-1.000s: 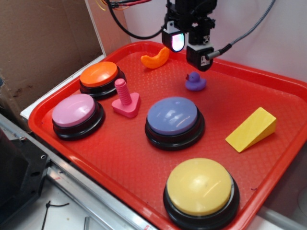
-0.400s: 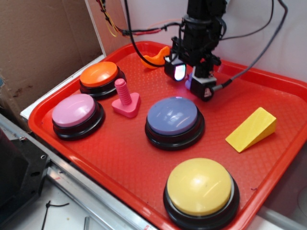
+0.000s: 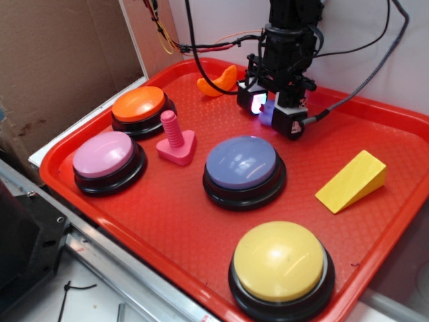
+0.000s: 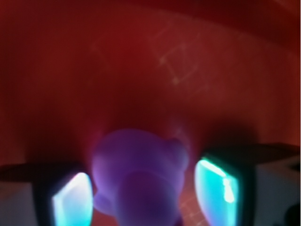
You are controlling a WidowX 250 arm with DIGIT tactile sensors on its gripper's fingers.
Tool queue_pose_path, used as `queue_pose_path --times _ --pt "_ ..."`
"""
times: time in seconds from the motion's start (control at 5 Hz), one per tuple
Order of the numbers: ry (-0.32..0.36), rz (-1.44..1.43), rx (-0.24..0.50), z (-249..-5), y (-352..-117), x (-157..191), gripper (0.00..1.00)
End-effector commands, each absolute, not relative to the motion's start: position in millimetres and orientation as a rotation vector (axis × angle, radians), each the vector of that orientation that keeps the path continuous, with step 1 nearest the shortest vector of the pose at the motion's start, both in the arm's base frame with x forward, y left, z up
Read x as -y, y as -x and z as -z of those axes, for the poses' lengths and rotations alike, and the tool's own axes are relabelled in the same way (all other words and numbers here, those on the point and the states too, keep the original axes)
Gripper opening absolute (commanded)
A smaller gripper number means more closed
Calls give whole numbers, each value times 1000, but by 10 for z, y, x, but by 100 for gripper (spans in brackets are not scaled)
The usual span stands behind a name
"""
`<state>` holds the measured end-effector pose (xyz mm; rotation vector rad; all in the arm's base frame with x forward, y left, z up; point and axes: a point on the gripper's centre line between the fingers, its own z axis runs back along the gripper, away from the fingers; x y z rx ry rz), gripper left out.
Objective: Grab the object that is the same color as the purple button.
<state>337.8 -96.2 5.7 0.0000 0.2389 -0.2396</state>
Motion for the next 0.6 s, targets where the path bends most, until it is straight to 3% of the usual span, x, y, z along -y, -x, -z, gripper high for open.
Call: queue_pose_path --times 0.0,0.4 --pt "42 211 -162 -478 -3254 888 0" --pt "55 62 -121 -1471 -2583 942 0"
